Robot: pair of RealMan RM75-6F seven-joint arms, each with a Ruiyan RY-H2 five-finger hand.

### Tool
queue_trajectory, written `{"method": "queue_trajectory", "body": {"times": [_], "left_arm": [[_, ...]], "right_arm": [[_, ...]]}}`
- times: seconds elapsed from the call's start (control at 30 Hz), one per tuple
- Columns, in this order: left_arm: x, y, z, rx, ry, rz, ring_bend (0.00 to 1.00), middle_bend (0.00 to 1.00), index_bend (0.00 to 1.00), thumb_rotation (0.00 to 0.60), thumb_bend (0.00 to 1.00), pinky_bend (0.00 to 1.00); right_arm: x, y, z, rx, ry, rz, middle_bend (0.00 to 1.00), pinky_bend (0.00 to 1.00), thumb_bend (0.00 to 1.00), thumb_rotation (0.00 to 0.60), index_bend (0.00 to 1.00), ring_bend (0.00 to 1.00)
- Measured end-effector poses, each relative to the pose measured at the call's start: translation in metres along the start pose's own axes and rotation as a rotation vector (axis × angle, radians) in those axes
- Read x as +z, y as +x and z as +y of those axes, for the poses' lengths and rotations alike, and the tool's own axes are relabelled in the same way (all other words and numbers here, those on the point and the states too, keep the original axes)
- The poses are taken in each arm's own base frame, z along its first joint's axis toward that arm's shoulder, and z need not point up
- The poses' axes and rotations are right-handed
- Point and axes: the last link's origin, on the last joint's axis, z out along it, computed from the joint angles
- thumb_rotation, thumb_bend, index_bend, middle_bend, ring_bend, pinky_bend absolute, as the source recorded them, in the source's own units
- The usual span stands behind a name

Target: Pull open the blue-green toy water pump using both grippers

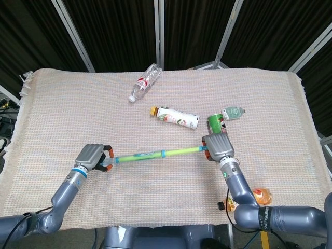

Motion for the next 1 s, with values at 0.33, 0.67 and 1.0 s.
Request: {"method": "queue_trajectory", "body": {"times": [0.33,0.67,1.0], "left_arm": [[-0.004,0.012,-0.034,-0.002,0.072,0.014,0.83,0.9,0.78,0.6,0.58,1.0],[-0.009,0.028,-0.065,-0.001,0.133,0.041,0.83,0.9,0.78,0.6,0.58,1.0],[-0.012,0.036,-0.084,-0.008,0.164,0.04,0.83,0.9,0.78,0.6,0.58,1.0]], "right_arm": [[-0.003,0.013,0.022,-0.027,-0.037,0.052,1.0,1.0,0.51,0.6,0.69,1.0],[-0.006,0.027,0.043,-0.029,-0.075,0.087,1.0,1.0,0.51,0.6,0.69,1.0],[-0.006,0.033,0.057,-0.011,-0.1,0.092,1.0,1.0,0.51,0.6,0.69,1.0]]}}
